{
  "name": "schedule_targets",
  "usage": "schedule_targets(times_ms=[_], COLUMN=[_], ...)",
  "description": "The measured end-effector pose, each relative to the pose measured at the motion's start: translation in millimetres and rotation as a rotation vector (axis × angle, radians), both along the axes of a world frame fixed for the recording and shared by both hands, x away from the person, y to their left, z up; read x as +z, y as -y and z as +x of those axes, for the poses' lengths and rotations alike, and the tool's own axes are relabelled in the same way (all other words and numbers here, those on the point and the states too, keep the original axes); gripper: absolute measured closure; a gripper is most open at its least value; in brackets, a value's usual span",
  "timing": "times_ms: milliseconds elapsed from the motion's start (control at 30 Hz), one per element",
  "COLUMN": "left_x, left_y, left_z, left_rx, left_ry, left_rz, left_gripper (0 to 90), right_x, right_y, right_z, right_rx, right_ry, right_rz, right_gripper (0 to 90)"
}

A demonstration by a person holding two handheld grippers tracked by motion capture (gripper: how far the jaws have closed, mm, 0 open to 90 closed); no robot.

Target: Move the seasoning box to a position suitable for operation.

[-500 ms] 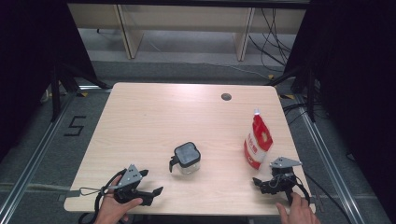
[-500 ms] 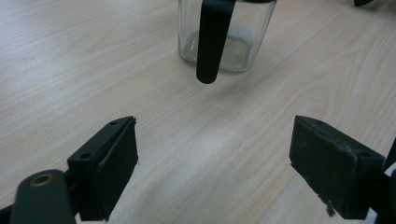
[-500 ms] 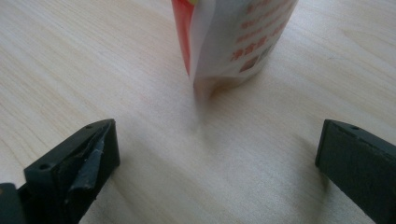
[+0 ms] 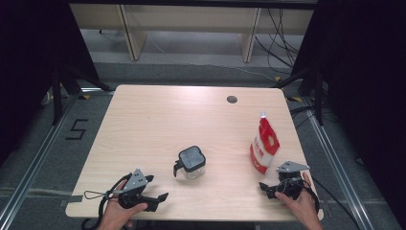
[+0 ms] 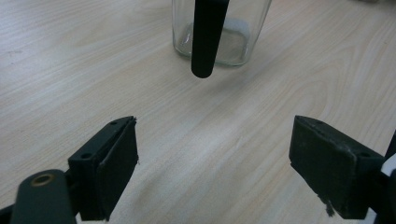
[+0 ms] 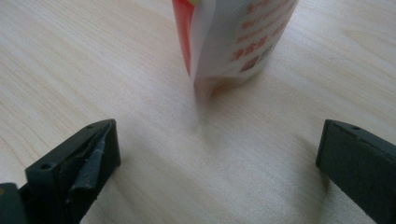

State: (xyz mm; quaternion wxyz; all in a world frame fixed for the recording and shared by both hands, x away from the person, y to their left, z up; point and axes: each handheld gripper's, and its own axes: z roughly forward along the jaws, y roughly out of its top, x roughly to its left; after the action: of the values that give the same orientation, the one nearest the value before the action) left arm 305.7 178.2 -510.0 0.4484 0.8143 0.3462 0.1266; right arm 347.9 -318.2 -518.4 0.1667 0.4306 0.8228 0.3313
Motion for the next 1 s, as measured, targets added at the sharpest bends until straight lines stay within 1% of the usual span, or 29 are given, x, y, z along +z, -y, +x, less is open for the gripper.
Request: schedule_targets(times_ms=[33, 67, 100, 133, 167, 200, 233, 267, 300, 333, 367, 400, 433, 467, 500, 533, 567, 600, 633, 667, 700, 733, 767, 800, 833, 867, 900, 933, 1000], left_x=[-0.3, -0.3, 0.0, 0.0, -0.2, 0.2, 0.4, 1.2, 1.8, 1.8, 2.4, 2.8, 3.0, 2.6, 3.0, 3.4, 3.8, 3.5, 3.9, 4.0, 3.9, 3.6, 3.9, 3.9, 3.1, 3.0, 3.2, 3.1, 2.7], left_y=[0.6, 0.7, 0.1, 0.1, 0.8, 0.6, 0.5, -0.4, -1.1, -1.0, -1.5, -1.8, -2.5, -3.4, -4.2, -4.2, -4.4, -3.7, -4.2, -4.4, -4.5, -3.8, -3.7, -3.7, -2.5, -1.7, -1.8, -1.9, -2.9], left_z=[-0.1, -0.1, 0.1, 0.1, -0.4, -0.3, -1.1, -0.7, -0.8, -1.2, -1.9, -2.5, -2.2, -1.6, -1.9, -2.6, -2.5, -3.4, -2.9, -2.3, -2.2, -2.5, -2.5, -2.5, -3.2, -3.5, -3.5, -3.4, -2.7], left_rx=[0.004, 0.006, -0.001, -0.001, 0.003, 0.001, 0.009, 0.002, 0.001, 0.005, 0.013, 0.015, 0.013, 0.005, 0.008, 0.013, 0.01, 0.022, 0.015, 0.011, 0.01, 0.015, 0.013, 0.008, 0.017, 0.02, 0.019, 0.02, 0.013], left_ry=[-0.002, -0.003, -0.003, -0.003, 0.001, 0.007, -0.005, 0.007, 0.015, 0.017, 0.001, 0.001, 0.008, 0.023, 0.023, 0.024, 0.022, 0.01, 0.017, 0.023, 0.022, 0.023, 0.022, 0.022, 0.012, 0.012, 0.012, 0.012, 0.016], left_rz=[-0.007, -0.006, 0.003, 0.003, -0.009, -0.007, -0.013, -0.005, -0.001, -0.009, -0.002, -0.006, -0.002, -0.004, 0.001, -0.002, -0.005, -0.018, -0.011, -0.006, 0.001, -0.002, 0.007, 0.012, -0.005, -0.012, -0.01, -0.011, -0.003], left_gripper=[15.2, 15.2, 15.2, 15.2, 15.2, 15.2, 15.2, 15.2, 15.2, 15.2, 15.2, 15.2, 15.2, 15.2, 15.2, 15.2, 15.2, 15.2, 15.2, 15.2, 15.2, 15.2, 15.2, 15.2, 15.3, 15.3, 15.3, 15.3, 15.3], right_x=[0.1, -0.6, 1.0, 1.0, 3.8, 11.3, 11.3, 15.3, 19.6, 27.5, 27.5, 29.5, 32.2, 33.8, 36.2, 36.2, 37.2, 37.2, 37.6, 37.7, 37.2, 36.9, 35.7, 35.1, 35.0, 33.7, 32.6, 31.3, 28.7], right_y=[0.6, 1.3, 1.9, 1.9, 1.9, 0.4, 0.4, -1.1, -3.1, -5.5, -5.5, -5.8, -6.3, -6.3, -7.4, -7.4, -7.8, -7.5, -9.5, -9.9, -10.0, -10.2, -10.6, -11.1, -11.5, -9.9, -9.9, -11.5, -10.0], right_z=[0.5, -0.9, -1.4, -1.4, -2.9, -7.2, -7.2, -10.2, -15.0, -27.7, -27.7, -32.2, -38.7, -42.5, -50.4, -50.4, -54.5, -56.5, -61.6, -64.6, -66.6, -67.9, -68.5, -68.7, -69.5, -66.7, -66.3, -67.5, -64.7], right_rx=[0.008, 0.004, 0.022, 0.022, 0.043, 0.063, 0.063, 0.049, 0.038, 0.043, 0.043, 0.044, 0.037, 0.039, 0.037, 0.037, 0.036, 0.057, 0.043, 0.048, 0.052, 0.054, 0.056, 0.057, 0.044, 0.063, 0.059, 0.045, 0.071], right_ry=[0.007, 0.03, 0.033, 0.033, 0.025, 0.031, 0.031, 0.062, 0.069, 0.078, 0.078, 0.081, 0.072, 0.076, 0.07, 0.07, 0.072, 0.086, 0.079, 0.08, 0.084, 0.08, 0.088, 0.085, 0.07, 0.091, 0.085, 0.067, 0.087], right_rz=[-0.005, -0.001, -0.001, -0.001, 0.003, 0.015, 0.015, 0.0, -0.007, 0.02, 0.02, 0.03, 0.045, 0.051, 0.079, 0.079, 0.08, 0.085, 0.098, 0.098, 0.098, 0.097, 0.1, 0.105, 0.101, 0.09, 0.085, 0.096, 0.073], right_gripper=[1.4, 6.8, 13.9, 13.9, 25.0, 23.0, 23.0, 18.0, 18.7, 23.0, 23.0, 22.1, 20.2, 19.2, 21.1, 21.1, 21.9, 22.3, 22.9, 23.6, 24.0, 24.1, 24.3, 24.5, 24.7, 24.9, 24.9, 24.9, 25.0])
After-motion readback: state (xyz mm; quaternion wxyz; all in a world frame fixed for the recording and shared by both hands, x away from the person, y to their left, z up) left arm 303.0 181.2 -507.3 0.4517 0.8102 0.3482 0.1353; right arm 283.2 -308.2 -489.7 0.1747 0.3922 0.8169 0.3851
